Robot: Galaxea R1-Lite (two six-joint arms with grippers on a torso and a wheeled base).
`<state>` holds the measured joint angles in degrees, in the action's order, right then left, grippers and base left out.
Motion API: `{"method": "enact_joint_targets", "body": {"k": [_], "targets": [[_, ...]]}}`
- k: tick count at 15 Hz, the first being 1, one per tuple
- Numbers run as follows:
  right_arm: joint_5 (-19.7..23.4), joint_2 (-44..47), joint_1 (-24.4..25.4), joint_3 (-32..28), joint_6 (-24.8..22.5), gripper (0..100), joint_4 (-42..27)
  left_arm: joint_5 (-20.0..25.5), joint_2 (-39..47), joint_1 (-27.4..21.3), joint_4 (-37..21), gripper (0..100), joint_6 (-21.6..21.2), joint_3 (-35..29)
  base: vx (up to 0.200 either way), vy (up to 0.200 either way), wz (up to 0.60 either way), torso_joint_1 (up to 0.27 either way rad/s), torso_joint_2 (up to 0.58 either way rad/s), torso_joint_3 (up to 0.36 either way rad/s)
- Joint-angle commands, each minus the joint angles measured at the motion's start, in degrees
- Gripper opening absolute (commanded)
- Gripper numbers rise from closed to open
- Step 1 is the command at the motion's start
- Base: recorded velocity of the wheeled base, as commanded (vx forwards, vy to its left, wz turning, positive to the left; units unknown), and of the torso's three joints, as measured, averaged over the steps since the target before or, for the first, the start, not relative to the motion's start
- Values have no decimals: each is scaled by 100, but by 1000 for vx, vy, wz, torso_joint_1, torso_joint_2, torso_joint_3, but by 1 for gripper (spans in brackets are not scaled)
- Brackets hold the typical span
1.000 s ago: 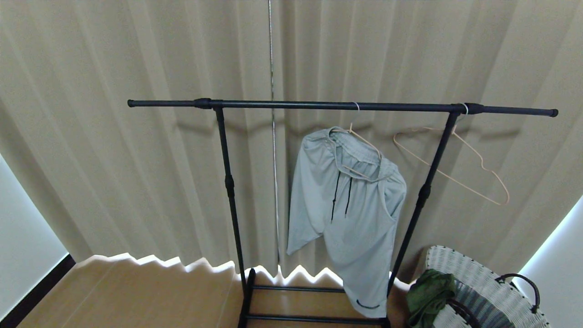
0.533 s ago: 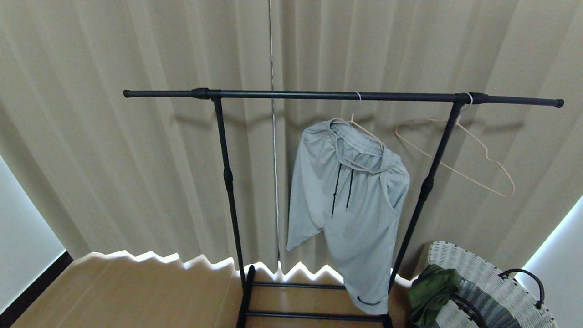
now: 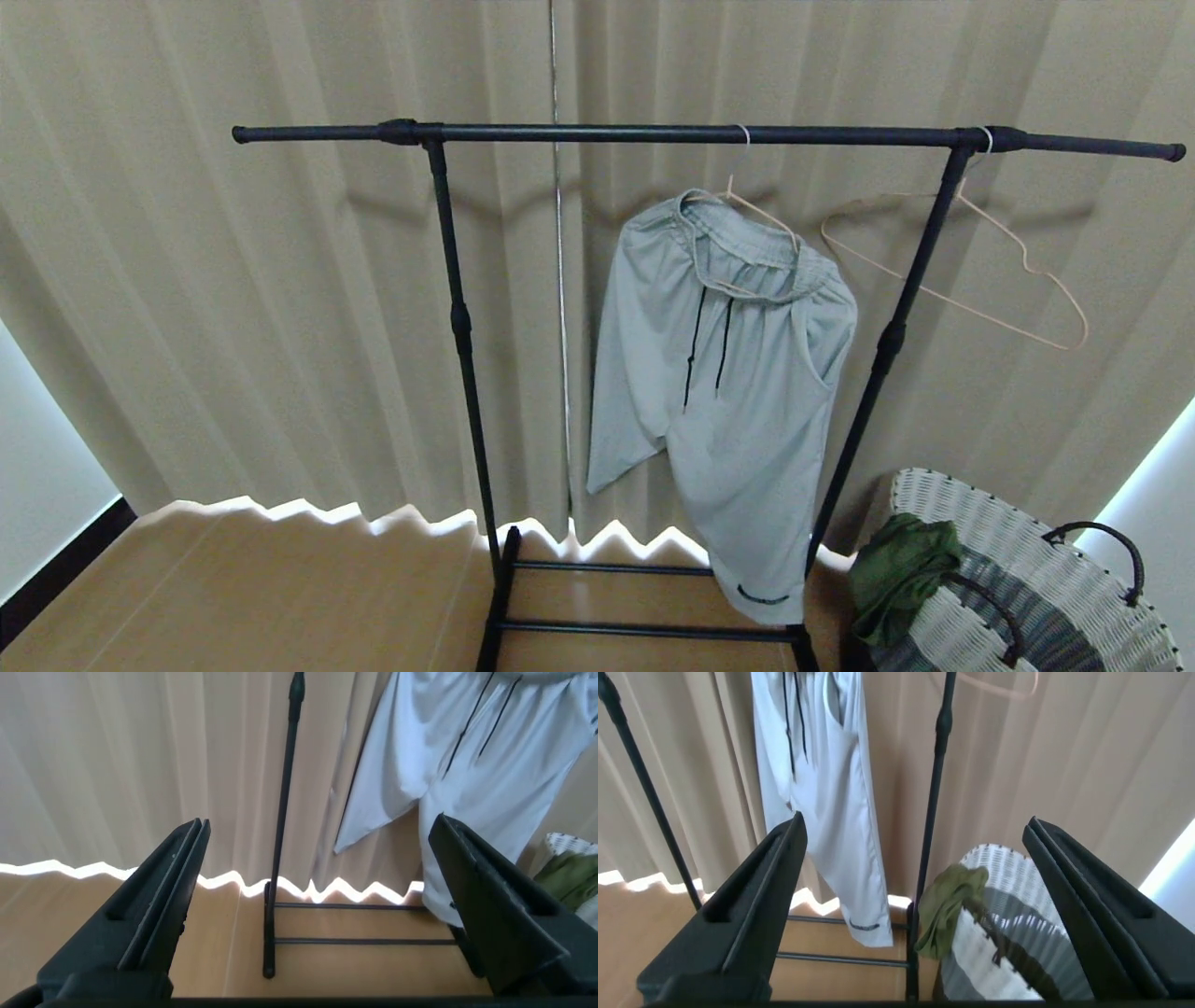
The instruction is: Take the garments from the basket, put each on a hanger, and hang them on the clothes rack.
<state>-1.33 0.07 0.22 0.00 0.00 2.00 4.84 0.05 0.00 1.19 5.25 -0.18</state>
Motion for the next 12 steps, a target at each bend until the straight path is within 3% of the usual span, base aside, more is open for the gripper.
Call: {"method": "enact_joint_targets", "body": {"k": [1,12], "targets": [[1,-7,4,0,0,100,2,-1,-5,0,4,100,2,1,0,0,0,-163,515,310],[1,-7,4,0,9,100,2,-1,-5,0,4,100,11,1,0,0,0,-131,470,338]]}}
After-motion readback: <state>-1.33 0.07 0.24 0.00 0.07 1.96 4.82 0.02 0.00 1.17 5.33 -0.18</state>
